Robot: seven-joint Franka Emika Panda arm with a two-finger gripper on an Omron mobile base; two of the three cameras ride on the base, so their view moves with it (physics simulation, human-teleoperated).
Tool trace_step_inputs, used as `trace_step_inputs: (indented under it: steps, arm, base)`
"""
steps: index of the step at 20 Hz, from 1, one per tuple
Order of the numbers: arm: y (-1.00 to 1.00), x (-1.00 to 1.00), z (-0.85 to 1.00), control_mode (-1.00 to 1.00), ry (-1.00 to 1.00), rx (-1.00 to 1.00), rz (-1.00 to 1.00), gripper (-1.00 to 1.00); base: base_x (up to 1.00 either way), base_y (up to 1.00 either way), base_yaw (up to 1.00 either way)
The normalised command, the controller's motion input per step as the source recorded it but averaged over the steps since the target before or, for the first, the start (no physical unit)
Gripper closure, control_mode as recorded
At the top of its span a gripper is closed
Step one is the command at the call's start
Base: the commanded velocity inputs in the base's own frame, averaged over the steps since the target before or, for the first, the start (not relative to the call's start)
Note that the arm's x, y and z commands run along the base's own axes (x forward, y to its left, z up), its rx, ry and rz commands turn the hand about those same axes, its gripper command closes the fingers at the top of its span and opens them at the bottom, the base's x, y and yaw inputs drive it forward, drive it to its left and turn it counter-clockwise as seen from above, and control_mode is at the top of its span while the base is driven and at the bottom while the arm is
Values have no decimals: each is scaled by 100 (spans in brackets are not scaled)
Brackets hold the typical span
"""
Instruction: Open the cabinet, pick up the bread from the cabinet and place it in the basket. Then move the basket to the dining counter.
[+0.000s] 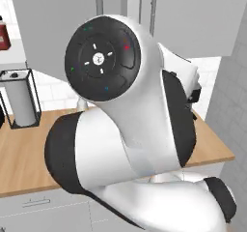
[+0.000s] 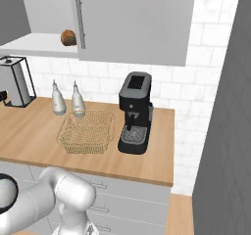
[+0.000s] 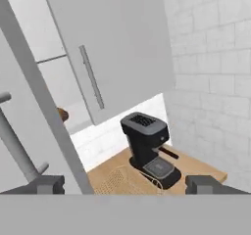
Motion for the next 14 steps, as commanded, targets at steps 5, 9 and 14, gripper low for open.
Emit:
trace_step_inputs:
  steps: [5, 9, 14]
  arm:
    - [-100, -45, -28, -100, -7, 56, 27, -100]
    - [-77, 34, -81, -100, 27, 79, 31, -100]
    - [-28, 64, -55, -100, 41, 89, 36, -100]
  base:
    - [0, 0, 0]
    - [0, 0, 0]
    - [0, 0, 0]
